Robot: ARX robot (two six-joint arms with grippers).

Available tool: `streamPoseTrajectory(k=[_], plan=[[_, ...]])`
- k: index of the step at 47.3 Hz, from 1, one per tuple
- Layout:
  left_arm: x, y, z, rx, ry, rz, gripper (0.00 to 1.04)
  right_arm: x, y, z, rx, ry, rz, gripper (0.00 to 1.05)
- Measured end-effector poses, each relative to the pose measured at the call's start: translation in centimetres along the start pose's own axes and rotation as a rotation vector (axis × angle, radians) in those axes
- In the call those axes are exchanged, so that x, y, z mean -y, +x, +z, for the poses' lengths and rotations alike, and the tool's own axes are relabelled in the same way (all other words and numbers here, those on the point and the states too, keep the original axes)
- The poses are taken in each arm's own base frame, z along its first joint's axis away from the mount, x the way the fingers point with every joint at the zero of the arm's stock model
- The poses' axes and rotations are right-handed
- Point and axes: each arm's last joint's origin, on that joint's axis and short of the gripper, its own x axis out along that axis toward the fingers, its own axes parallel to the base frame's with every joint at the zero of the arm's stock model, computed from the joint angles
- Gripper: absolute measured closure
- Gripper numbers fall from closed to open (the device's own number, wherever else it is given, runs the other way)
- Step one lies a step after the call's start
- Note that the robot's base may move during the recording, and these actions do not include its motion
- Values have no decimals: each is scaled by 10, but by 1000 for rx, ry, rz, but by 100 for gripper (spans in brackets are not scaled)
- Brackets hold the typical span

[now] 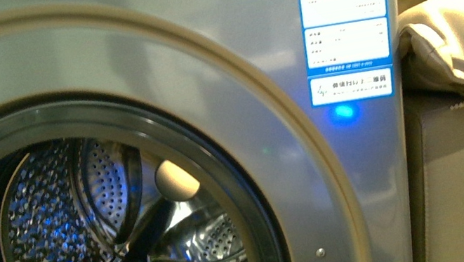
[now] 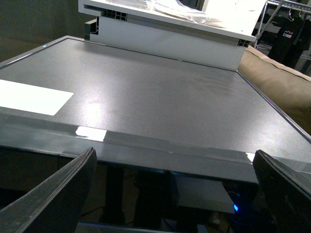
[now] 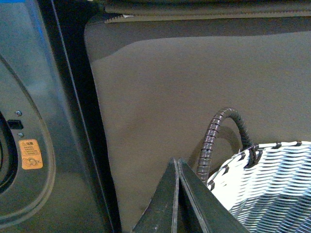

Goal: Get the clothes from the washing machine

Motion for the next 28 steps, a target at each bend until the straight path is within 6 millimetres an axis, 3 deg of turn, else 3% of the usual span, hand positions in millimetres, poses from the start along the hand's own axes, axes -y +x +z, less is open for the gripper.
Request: streamPoseTrajectory(k=[2, 5, 11, 16, 22, 26, 28], plan=[[-3, -13, -6, -32, 62, 19, 16, 0, 0, -1, 0, 0, 1, 102], [-14, -30, -31, -29, 100, 9, 30, 0, 0, -4, -1, 0, 0, 102], [-45, -55, -109, -13, 131, 9, 59, 0, 0, -14, 3, 0, 0, 102], [-60, -60, -159, -45, 151, 16, 75, 0, 0, -16, 0, 0, 0, 102], [-80, -71, -225, -75, 164, 23, 102, 0, 0, -15, 2, 0, 2, 102], [-90, -73, -264, -115, 175, 14, 101, 0, 0, -15, 2, 0, 1, 102], [-93, -76, -274, -119, 176, 12, 101, 0, 0, -15, 2, 0, 1, 102]])
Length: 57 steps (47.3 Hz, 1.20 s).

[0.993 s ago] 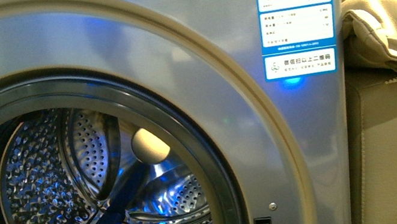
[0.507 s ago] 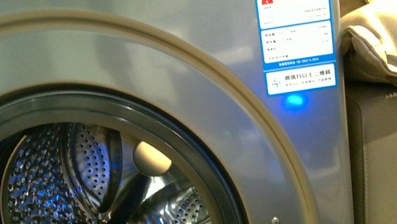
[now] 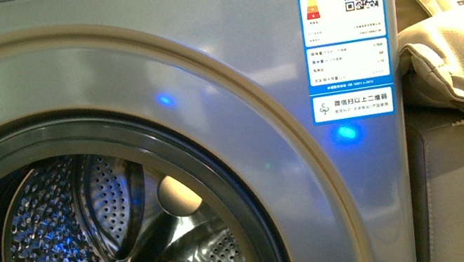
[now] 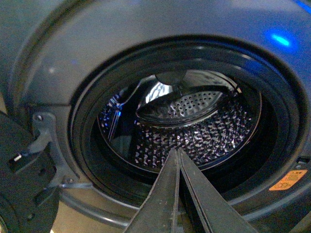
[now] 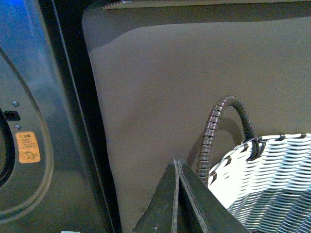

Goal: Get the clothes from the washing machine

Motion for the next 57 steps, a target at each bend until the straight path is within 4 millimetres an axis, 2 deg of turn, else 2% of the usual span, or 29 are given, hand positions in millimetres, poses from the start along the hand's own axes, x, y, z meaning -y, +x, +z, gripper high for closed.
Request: streamPoseTrajectory(k=[11, 26, 31, 57], plan=[[-14, -7, -44, 11, 0, 21, 101, 0, 0, 0, 0, 0, 0, 102], [-14, -12, -82, 0, 0, 15, 101, 0, 0, 0, 0, 0, 0, 102], [-14, -20, -94, -11, 0, 16, 101, 0, 0, 0, 0, 0, -1, 102], [-14, -22, -115, -3, 0, 16, 101, 0, 0, 0, 0, 0, 0, 102]])
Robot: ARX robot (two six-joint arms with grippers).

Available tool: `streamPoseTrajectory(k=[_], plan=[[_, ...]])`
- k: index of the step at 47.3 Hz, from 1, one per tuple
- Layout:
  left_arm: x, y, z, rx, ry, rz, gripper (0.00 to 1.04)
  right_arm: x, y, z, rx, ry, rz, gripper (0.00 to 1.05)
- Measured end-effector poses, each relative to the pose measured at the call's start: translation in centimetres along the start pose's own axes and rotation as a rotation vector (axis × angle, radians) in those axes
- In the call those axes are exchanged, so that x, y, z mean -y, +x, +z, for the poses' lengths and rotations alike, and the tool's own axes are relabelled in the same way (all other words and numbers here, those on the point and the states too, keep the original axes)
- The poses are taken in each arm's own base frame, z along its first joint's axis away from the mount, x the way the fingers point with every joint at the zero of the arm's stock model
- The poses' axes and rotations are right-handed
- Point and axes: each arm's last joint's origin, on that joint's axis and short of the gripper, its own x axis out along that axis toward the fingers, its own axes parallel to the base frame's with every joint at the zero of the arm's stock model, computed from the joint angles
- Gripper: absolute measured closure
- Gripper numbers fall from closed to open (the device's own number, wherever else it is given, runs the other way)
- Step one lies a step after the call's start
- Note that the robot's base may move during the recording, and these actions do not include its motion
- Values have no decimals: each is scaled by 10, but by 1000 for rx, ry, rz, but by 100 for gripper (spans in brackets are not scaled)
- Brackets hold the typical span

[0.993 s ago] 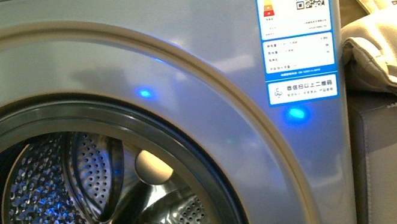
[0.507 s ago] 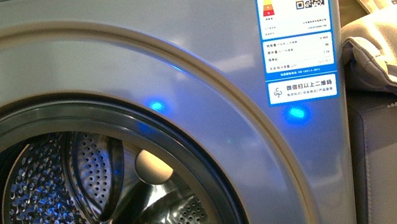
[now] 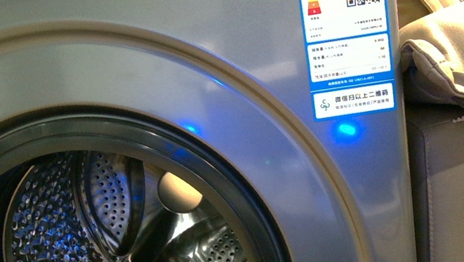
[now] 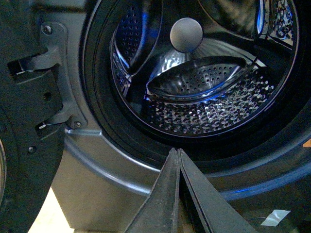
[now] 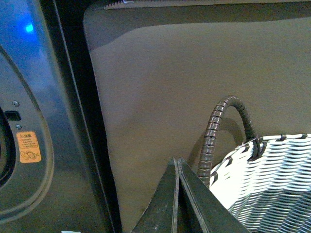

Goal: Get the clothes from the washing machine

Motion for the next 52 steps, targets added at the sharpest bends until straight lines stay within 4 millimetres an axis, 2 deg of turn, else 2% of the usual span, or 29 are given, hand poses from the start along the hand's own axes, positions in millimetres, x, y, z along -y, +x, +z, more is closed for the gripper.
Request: streamPoseTrajectory(k=[7, 27, 30, 43, 52], plan=[[0, 0, -8, 9, 0, 0, 101, 0, 0, 0, 0, 0, 0, 102], [0, -1, -7, 18, 0, 0, 101, 0, 0, 0, 0, 0, 0, 102], [0, -1, -7, 18, 0, 0, 92, 0, 0, 0, 0, -1, 0, 97], [0, -1, -7, 18, 0, 0, 45, 0, 0, 0, 0, -1, 0, 49], [0, -1, -7, 18, 0, 0, 16, 0, 0, 0, 0, -1, 0, 21]])
